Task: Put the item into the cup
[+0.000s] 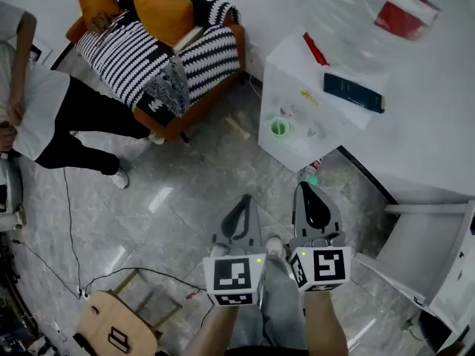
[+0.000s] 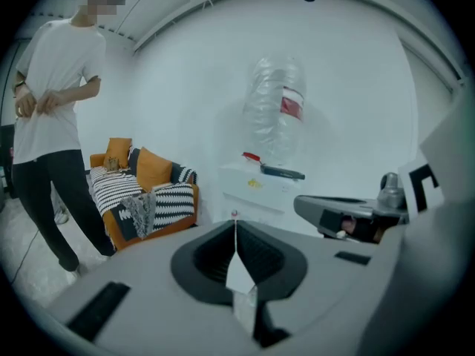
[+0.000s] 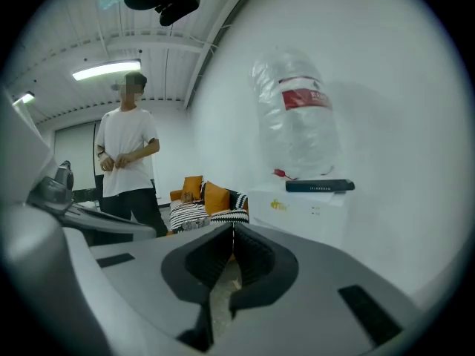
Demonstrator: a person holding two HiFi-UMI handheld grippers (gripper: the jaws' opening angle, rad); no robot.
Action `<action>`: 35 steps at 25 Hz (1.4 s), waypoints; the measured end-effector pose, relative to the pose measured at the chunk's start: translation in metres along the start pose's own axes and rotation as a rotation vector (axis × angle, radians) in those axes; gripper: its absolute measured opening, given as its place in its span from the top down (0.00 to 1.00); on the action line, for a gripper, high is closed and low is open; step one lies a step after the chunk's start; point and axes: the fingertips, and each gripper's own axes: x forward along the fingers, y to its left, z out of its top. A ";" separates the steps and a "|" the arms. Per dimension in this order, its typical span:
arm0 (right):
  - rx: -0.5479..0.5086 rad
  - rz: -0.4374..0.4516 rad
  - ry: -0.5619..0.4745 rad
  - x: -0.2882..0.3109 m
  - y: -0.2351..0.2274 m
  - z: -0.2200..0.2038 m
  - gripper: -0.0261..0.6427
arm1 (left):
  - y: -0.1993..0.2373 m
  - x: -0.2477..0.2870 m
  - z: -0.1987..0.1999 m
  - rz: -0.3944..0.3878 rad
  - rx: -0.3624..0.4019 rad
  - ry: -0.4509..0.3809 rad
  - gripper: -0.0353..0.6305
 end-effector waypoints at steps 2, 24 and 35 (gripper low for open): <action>0.001 0.001 -0.007 -0.010 0.002 0.016 0.94 | -0.003 -0.010 0.018 0.003 -0.001 -0.020 0.93; -0.024 0.055 -0.232 -0.101 0.020 0.205 0.94 | -0.063 -0.103 0.180 -0.096 0.027 -0.262 0.93; -0.087 0.069 -0.291 -0.121 0.023 0.241 0.94 | -0.089 -0.129 0.232 -0.101 0.148 -0.368 0.93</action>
